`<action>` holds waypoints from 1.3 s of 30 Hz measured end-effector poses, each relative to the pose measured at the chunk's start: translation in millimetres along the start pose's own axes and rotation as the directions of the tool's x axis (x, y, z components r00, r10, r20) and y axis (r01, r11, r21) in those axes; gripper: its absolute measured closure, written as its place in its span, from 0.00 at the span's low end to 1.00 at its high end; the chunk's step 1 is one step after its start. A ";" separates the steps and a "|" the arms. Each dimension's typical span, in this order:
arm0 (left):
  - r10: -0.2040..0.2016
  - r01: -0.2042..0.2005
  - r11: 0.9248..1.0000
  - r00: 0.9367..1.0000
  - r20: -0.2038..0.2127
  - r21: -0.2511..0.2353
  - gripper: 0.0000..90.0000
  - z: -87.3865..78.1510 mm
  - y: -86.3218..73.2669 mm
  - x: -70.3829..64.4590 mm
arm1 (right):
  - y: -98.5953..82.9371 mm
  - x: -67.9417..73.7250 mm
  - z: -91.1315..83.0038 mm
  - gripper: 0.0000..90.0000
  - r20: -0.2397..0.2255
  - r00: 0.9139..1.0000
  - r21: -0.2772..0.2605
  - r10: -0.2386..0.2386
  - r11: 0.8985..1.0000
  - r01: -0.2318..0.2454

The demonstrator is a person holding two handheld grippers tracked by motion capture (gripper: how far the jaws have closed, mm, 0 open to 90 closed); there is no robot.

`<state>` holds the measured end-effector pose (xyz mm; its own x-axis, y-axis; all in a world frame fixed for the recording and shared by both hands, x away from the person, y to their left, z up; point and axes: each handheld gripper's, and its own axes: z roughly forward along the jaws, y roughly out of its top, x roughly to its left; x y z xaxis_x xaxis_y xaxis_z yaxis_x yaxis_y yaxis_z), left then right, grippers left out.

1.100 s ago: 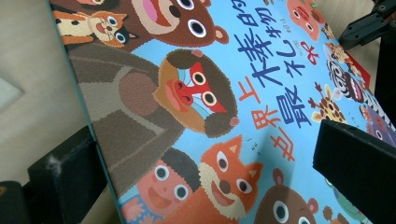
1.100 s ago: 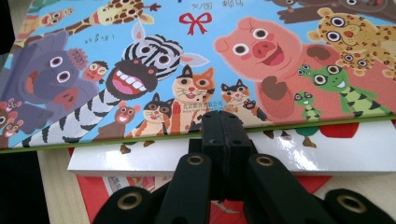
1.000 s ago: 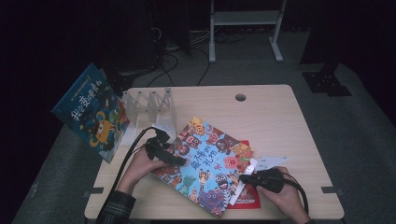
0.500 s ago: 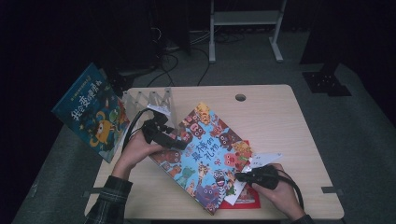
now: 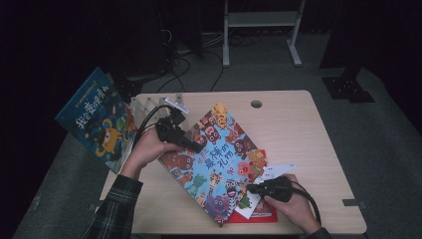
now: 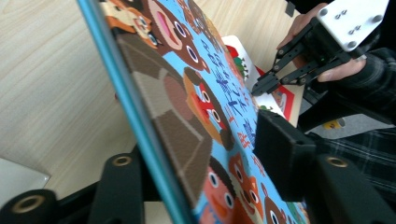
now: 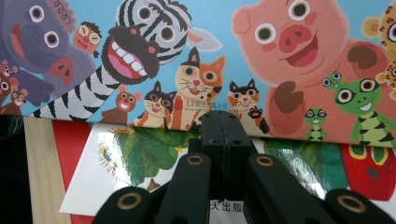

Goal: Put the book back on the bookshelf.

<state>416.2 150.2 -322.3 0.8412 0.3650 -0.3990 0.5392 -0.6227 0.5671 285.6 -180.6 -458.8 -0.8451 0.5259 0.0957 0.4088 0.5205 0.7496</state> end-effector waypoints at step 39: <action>-0.018 0.031 0.988 0.996 -0.085 0.153 0.85 -41.9 52.3 -33.6 | -15.5 -88.2 -29.1 0.44 0.363 0.902 -0.152 0.235 0.970 -0.192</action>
<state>417.9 134.4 -249.0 0.8319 0.4334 -0.3467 0.5521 -0.7099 0.4374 343.7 -254.6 -459.9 -0.5412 0.8406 0.0249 0.5059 0.3017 0.8081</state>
